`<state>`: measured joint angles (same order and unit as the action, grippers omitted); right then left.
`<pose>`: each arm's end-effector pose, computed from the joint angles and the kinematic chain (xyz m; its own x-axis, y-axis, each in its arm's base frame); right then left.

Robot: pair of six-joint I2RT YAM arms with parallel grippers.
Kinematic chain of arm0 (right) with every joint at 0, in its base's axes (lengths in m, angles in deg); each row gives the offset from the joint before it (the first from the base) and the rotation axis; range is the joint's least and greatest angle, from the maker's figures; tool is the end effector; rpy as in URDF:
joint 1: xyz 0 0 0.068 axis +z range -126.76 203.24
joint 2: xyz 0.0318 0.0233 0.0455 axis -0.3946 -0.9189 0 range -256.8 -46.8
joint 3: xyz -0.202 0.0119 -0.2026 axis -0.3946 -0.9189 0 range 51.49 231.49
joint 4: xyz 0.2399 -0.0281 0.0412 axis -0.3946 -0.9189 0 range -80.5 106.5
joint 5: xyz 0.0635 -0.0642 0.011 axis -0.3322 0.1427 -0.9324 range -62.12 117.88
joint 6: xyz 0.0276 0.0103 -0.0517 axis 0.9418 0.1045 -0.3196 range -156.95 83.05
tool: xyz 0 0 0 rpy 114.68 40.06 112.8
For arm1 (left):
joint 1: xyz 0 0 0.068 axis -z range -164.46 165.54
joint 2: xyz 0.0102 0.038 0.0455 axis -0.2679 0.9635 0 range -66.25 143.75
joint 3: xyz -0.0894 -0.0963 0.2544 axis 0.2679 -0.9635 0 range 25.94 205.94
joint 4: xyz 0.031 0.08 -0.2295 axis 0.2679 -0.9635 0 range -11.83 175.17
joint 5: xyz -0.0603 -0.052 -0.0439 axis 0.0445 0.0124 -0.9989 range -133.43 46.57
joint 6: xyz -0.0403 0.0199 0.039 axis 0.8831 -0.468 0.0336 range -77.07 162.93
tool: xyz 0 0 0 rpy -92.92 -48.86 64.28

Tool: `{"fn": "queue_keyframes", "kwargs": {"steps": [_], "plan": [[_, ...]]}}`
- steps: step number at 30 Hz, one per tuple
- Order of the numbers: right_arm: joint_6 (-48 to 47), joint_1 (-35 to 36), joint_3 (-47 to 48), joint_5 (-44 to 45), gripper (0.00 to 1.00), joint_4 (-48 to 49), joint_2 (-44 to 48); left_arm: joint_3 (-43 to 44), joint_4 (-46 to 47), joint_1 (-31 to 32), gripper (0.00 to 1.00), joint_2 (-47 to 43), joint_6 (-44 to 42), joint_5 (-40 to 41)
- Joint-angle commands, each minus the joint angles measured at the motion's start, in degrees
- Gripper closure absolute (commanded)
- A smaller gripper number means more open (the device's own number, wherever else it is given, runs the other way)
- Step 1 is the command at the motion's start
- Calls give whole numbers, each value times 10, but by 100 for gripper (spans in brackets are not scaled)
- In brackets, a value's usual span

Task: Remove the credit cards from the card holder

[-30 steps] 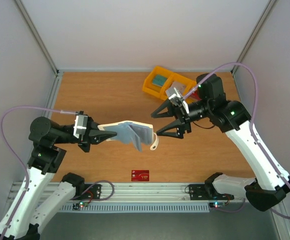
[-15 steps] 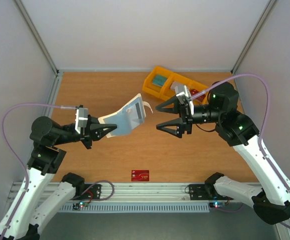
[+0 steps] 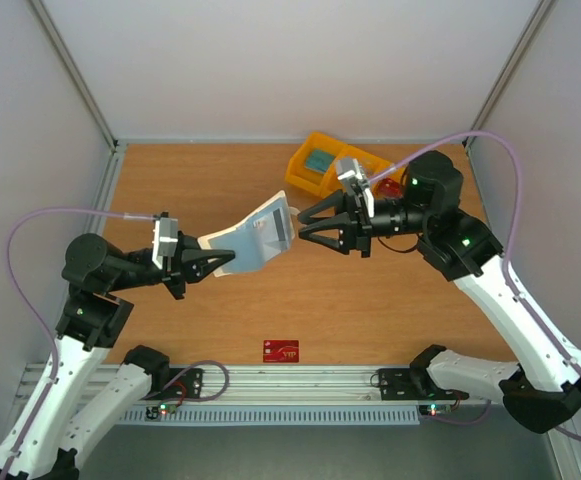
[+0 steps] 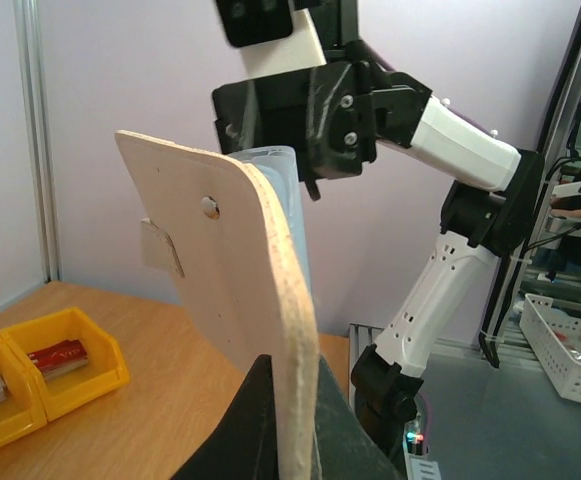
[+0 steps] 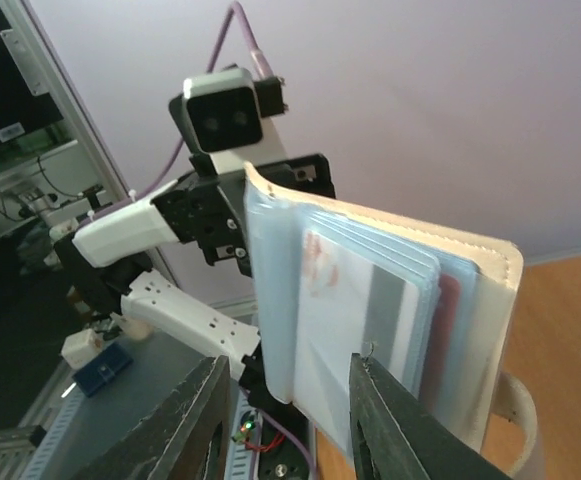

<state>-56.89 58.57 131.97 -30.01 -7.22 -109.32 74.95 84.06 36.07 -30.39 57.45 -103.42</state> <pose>0.1306 0.1379 0.4775 0.2624 -0.0362 -0.9643 -0.9632 -0.0702 -0.2595 0.0768 -0.0692 0.4065 -0.0537 -0.1139 -0.9920 0.9866 0.1474 -0.0703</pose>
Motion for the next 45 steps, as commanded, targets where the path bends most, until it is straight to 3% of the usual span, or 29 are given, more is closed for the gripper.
{"fn": "queue_keyframes", "kwargs": {"steps": [1,21,30,38,45], "plan": [[2,14,13,-13,66,-15,-22,-3,0,3,100,-9,-19,-11],[-26,44,30,-28,64,-49,-68,-7,-13,6,100,-12,-38,-14],[-93,43,62,46,56,-151,-51,-14,-5,7,100,-14,-40,-15],[-93,43,58,40,52,-145,-46,-13,-5,7,100,-14,-34,-14],[-88,43,54,36,41,-143,-57,-12,-3,8,100,-16,-31,-15]]}}
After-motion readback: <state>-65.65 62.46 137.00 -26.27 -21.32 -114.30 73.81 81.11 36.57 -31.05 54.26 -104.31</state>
